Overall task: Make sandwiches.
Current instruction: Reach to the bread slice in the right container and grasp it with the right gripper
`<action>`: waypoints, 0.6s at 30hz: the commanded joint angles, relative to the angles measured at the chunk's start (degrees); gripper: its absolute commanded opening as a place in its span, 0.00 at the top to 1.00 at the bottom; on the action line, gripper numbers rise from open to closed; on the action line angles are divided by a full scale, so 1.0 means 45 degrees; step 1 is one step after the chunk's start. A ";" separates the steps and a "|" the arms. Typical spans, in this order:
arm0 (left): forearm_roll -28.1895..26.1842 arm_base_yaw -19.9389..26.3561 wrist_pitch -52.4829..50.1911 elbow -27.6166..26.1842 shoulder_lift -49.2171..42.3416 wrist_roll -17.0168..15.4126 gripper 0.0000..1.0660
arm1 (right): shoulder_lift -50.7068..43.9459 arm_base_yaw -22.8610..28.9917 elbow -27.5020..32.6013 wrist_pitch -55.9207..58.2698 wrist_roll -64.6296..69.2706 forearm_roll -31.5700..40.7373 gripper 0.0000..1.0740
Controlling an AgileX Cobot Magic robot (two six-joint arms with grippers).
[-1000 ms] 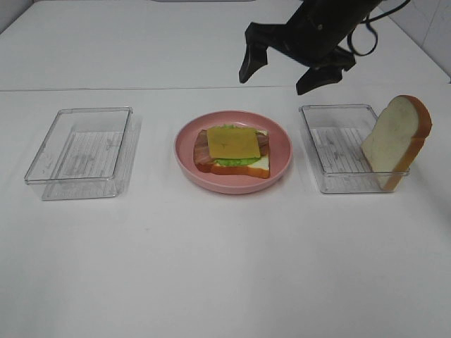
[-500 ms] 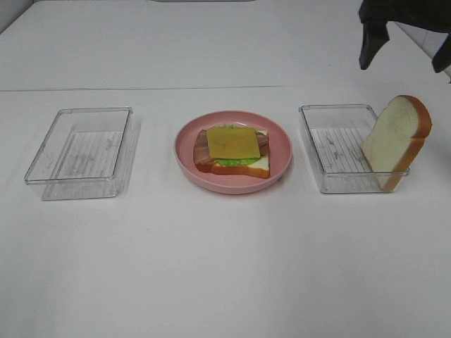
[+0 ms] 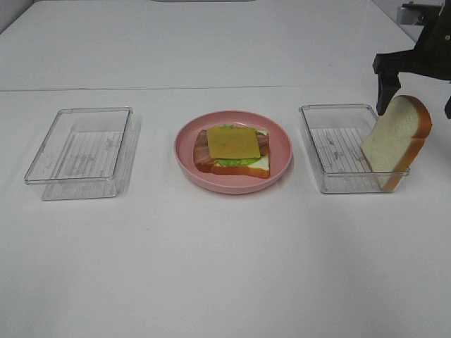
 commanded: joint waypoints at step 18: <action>-0.0115 0.0025 -0.0204 0.0025 -0.0242 -0.0025 0.08 | 0.0828 -0.0064 -0.0038 0.0153 -0.0229 0.0089 1.00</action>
